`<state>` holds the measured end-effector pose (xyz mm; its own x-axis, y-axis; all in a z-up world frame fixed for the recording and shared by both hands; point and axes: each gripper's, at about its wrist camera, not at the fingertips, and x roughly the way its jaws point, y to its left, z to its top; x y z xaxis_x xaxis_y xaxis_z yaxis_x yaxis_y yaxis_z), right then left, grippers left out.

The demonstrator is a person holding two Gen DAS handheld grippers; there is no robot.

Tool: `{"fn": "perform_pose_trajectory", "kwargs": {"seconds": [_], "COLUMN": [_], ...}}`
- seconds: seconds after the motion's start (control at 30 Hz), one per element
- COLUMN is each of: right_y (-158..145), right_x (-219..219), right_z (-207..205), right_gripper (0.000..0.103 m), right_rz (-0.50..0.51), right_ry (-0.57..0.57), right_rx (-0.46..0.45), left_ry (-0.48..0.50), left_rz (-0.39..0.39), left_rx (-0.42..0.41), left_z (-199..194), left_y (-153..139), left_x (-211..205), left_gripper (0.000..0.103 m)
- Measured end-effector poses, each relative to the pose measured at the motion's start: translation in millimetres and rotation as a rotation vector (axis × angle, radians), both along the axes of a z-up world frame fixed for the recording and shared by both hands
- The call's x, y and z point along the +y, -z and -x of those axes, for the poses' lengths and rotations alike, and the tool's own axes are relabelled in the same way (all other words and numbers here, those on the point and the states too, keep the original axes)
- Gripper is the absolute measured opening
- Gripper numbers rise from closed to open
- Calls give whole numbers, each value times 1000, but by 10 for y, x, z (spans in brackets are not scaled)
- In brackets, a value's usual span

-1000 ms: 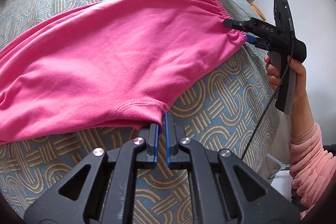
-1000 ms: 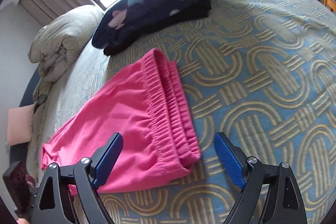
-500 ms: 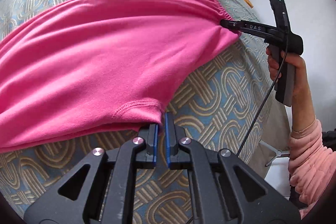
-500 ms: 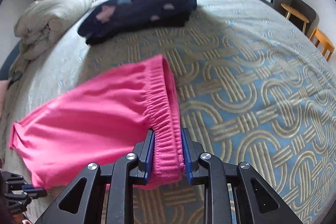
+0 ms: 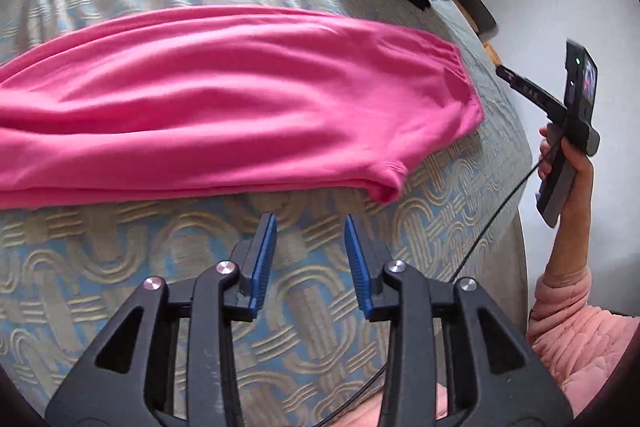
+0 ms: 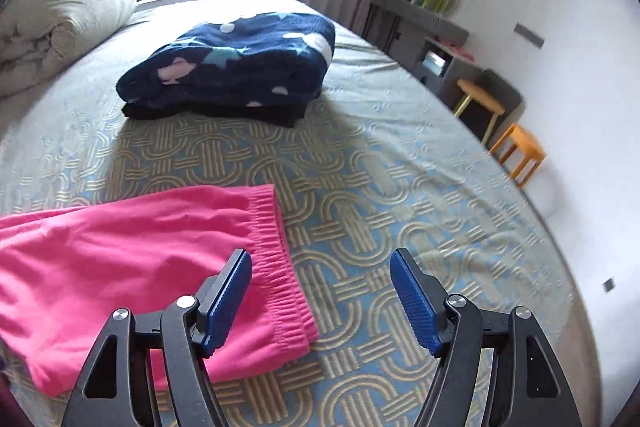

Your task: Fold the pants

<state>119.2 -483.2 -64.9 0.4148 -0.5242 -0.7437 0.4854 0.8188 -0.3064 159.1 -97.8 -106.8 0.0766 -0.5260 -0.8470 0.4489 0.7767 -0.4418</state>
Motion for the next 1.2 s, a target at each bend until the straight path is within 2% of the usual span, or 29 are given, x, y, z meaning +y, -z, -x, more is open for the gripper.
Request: {"fn": "perform_pose_trajectory", "kwargs": {"seconds": [0.07, 0.13, 0.23, 0.3, 0.37, 0.53, 0.63, 0.67, 0.7, 0.8, 0.87, 0.97, 1.03, 1.2], "right_y": [-113, -214, -229, -185, -119, 18, 114, 147, 173, 266, 352, 570, 715, 886], "right_x": [147, 321, 745, 1142, 1591, 2936, 3721, 3965, 4163, 4768, 5142, 5589, 5804, 6042], "right_z": [-48, -69, -275, -462, -660, -1060, -1323, -1385, -1456, -1646, -1746, -1848, -1931, -2119], "right_gripper": [73, 73, 73, 73, 73, 73, 72, 67, 55, 32, 30, 30, 30, 32], "right_rz": [2, -91, -252, -335, -389, -469, -516, -528, -538, -573, -593, -633, -671, -717], "right_ry": [-24, -95, -229, -337, -438, -714, -859, -891, -918, -1011, -1061, -1090, -1068, -1006], "right_rx": [-12, -46, -57, -37, -11, 57, 106, 124, 140, 201, 250, 343, 388, 444], "left_ry": [-120, -274, -522, -639, -700, -704, -703, -702, -702, -709, -716, -733, -742, -801], "left_rz": [-25, -79, -151, -185, -213, -245, -192, -177, -169, -149, -118, -68, -47, 16], "left_rx": [-47, -101, -136, -165, -204, -263, -264, -263, -265, -273, -272, -265, -276, -279], "left_z": [-106, -238, -406, -426, -432, -442, -489, -456, -471, -443, -485, -557, -581, -662], "left_y": [-68, -73, 9, 78, 114, 243, 342, 352, 382, 423, 453, 485, 479, 452], "left_x": [527, 1088, 1971, 2415, 2732, 3020, 3166, 3265, 3315, 3389, 3454, 3580, 3667, 3950], "left_gripper": [39, 45, 46, 46, 46, 46, 46, 46, 46, 46, 45, 45, 45, 45]}}
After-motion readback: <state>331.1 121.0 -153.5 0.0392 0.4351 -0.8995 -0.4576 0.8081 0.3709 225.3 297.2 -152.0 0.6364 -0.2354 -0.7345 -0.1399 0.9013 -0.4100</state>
